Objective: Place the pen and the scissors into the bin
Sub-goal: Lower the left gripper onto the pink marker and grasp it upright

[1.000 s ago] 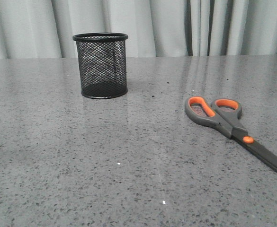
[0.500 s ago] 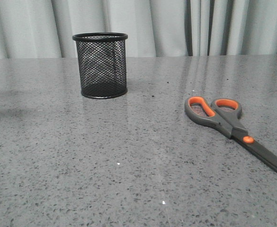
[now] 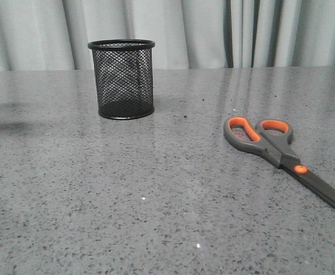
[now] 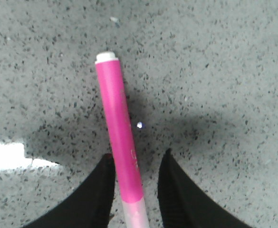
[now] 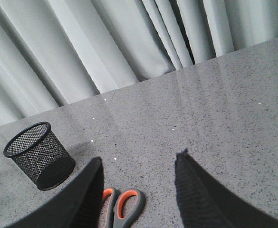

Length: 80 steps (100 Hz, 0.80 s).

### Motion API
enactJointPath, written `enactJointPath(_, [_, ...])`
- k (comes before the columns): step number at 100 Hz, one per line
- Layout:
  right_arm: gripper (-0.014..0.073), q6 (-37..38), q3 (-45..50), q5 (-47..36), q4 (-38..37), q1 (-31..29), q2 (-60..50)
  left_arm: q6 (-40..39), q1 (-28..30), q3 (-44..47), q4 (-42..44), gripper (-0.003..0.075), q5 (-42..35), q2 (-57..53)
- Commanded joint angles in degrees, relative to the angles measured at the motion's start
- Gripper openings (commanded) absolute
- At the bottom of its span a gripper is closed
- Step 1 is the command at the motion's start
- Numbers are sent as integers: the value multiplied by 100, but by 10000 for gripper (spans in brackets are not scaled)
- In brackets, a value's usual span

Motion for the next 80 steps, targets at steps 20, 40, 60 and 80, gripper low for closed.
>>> enactJointPath(20, [316,-68,-208,-431,38,18,99,-202,-180,-182,197,192,-121,86])
enactJointPath(40, [316,-68,-208,-431,38,18,99,-202,-451,-182,572,190,-234,218])
enactJointPath(60, [316,-68,-208,-365,48,18,99,-202,-515,-182,584,123,-213,396])
enactJointPath(80, [316,-68,-208,-271,46,18,99,-72,-515,-182,639,-20,-235,410])
